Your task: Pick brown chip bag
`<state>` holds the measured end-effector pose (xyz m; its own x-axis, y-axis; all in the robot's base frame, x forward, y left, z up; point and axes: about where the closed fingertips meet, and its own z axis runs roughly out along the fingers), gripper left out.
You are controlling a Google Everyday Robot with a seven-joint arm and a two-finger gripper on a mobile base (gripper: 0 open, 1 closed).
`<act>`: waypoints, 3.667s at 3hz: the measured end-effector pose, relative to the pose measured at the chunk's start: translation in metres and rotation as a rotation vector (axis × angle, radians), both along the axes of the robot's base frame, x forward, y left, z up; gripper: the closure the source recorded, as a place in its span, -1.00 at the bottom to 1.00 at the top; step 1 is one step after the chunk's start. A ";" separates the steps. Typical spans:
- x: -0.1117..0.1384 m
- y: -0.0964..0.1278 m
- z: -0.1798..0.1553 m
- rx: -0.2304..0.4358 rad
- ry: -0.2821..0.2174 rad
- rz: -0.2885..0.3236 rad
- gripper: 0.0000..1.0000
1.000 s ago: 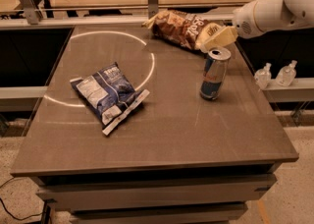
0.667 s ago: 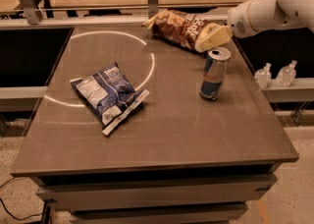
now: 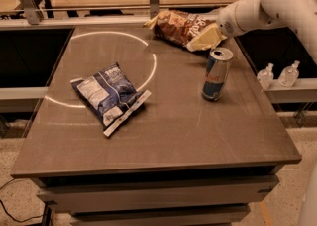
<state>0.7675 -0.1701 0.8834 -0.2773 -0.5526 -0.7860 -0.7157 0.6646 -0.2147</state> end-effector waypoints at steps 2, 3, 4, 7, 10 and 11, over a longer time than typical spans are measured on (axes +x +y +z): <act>0.035 0.001 -0.029 -0.042 0.058 -0.035 -0.69; 0.036 0.004 -0.044 -0.043 0.097 0.010 -0.25; 0.035 0.010 -0.050 -0.042 0.105 0.066 0.22; 0.035 0.010 -0.046 -0.042 0.105 0.066 1.00; 0.035 0.010 -0.046 -0.042 0.105 0.067 1.00; 0.035 0.010 -0.046 -0.041 0.104 0.068 1.00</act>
Offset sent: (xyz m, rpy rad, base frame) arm 0.0512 -0.0084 -0.0453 -0.0787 0.1381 -0.0458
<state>0.8022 -0.1599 0.8379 -0.3175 -0.6037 -0.7313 -0.7784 0.6063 -0.1626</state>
